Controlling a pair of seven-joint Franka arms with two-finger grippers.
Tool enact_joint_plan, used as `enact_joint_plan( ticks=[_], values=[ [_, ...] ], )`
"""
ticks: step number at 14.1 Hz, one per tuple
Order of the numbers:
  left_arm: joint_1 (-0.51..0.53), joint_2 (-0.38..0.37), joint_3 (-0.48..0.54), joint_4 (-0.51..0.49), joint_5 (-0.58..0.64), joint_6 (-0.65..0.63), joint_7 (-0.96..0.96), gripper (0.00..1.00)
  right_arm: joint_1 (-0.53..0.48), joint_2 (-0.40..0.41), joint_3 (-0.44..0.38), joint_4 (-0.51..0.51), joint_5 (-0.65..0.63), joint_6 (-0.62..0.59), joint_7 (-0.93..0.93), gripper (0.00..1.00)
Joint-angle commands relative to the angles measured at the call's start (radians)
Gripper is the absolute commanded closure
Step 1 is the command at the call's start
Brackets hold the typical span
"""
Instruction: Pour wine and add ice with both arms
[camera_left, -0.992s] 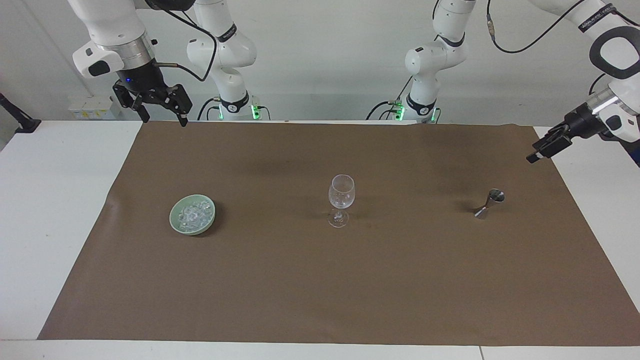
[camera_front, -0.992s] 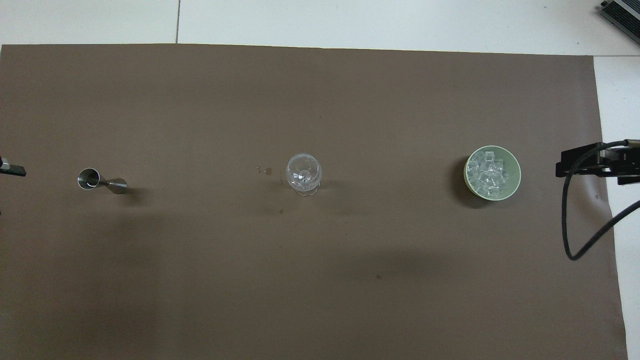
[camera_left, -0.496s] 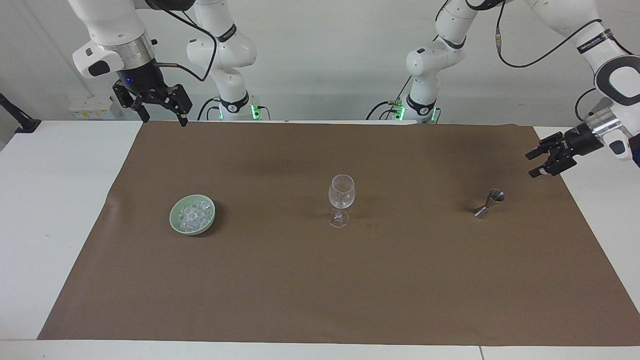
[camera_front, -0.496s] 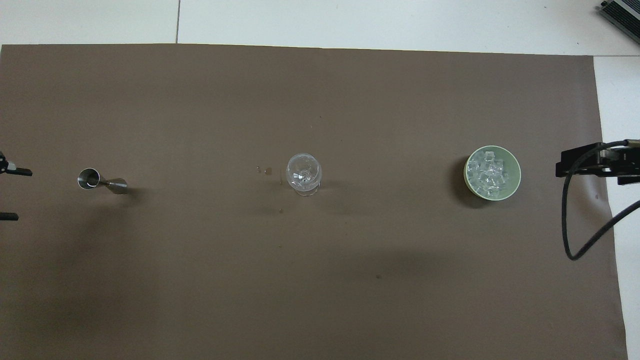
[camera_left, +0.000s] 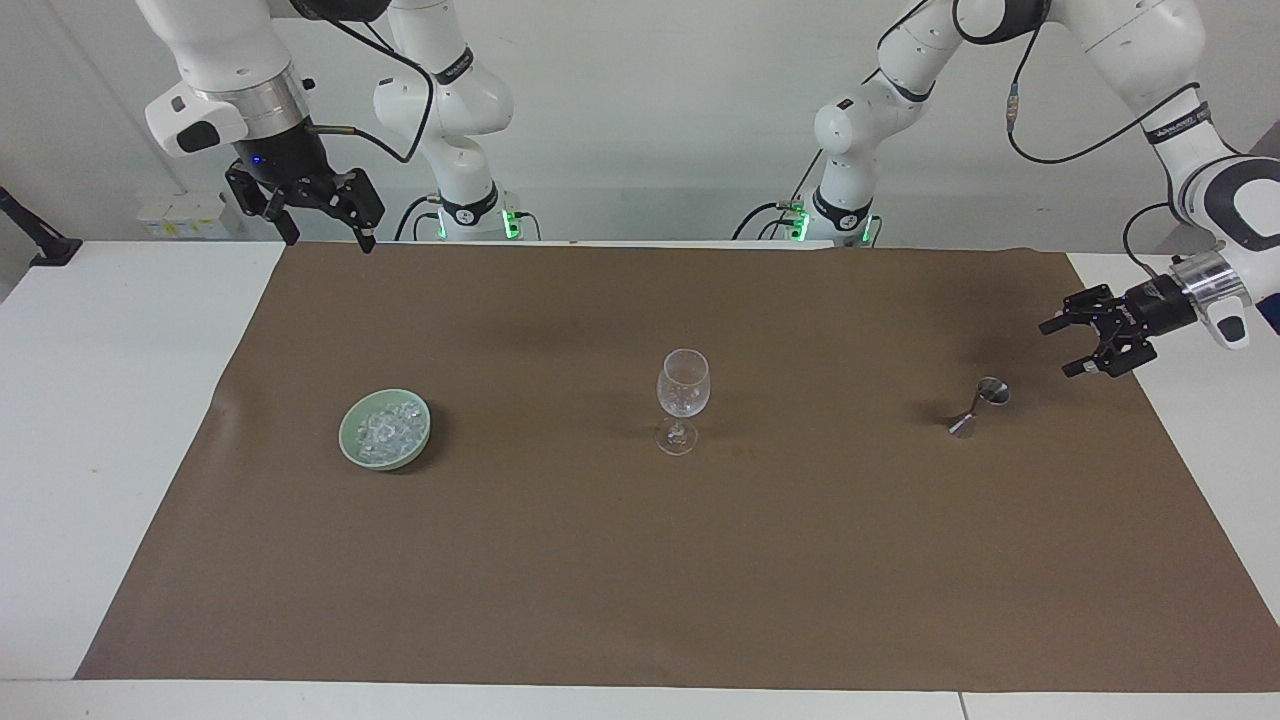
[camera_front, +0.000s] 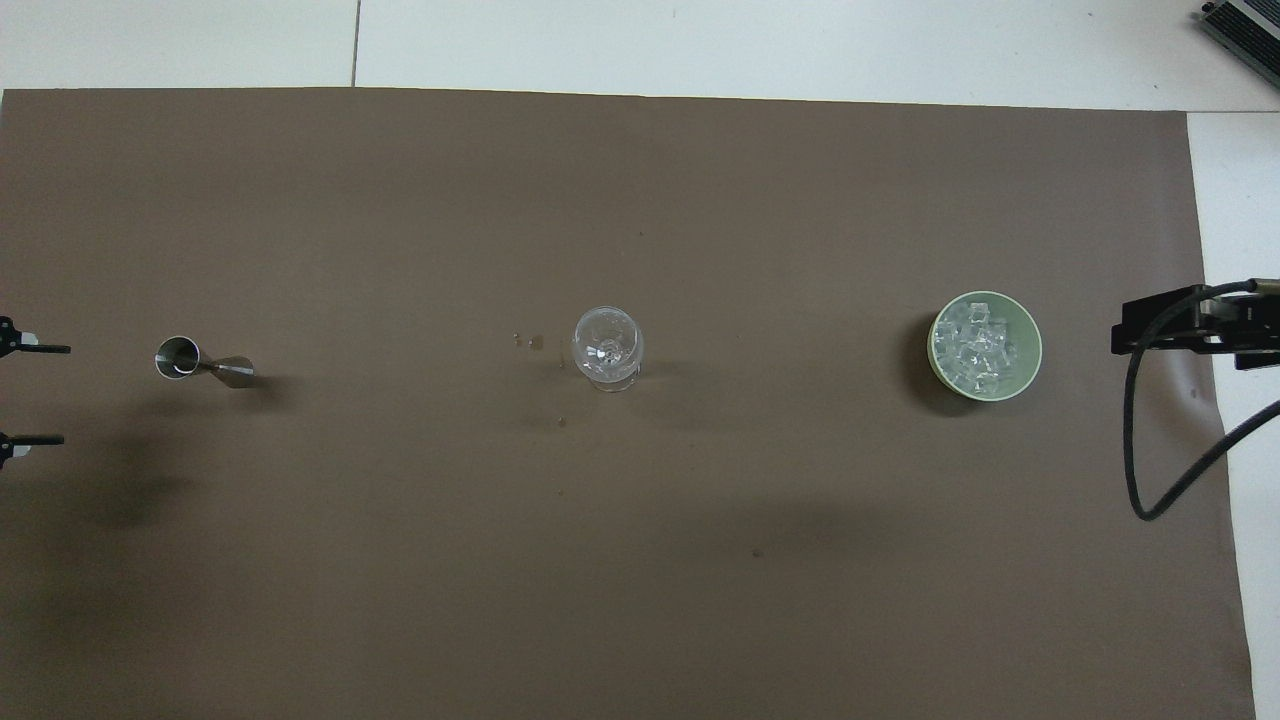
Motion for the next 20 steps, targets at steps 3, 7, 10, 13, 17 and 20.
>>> enact_joint_plan(
  ticks=[3, 7, 10, 13, 17, 20],
  values=[
    [0.031, 0.046, -0.011, 0.014, -0.061, -0.028, -0.041, 0.0, -0.004, -0.023, 0.001, -0.024, 0.02, -0.003, -0.019, 0.0],
    [0.025, 0.044, -0.011, 0.009, -0.081, -0.026, -0.081, 0.0, -0.004, -0.023, 0.001, -0.024, 0.02, -0.003, -0.019, 0.0],
    [0.019, 0.046, -0.011, 0.003, -0.091, -0.023, -0.084, 0.0, -0.004, -0.023, 0.001, -0.024, 0.02, -0.003, -0.019, 0.0],
    [0.018, 0.046, -0.013, 0.001, -0.096, -0.028, -0.104, 0.0, -0.004, -0.023, 0.001, -0.024, 0.02, -0.003, -0.019, 0.0],
    [0.021, 0.053, -0.017, 0.001, -0.116, -0.057, -0.13, 0.0, -0.004, -0.023, 0.001, -0.024, 0.02, -0.003, -0.019, 0.0],
    [0.03, 0.07, -0.017, 0.004, -0.139, -0.103, -0.141, 0.0, -0.004, -0.023, 0.001, -0.024, 0.02, -0.003, -0.019, 0.0]
  ],
)
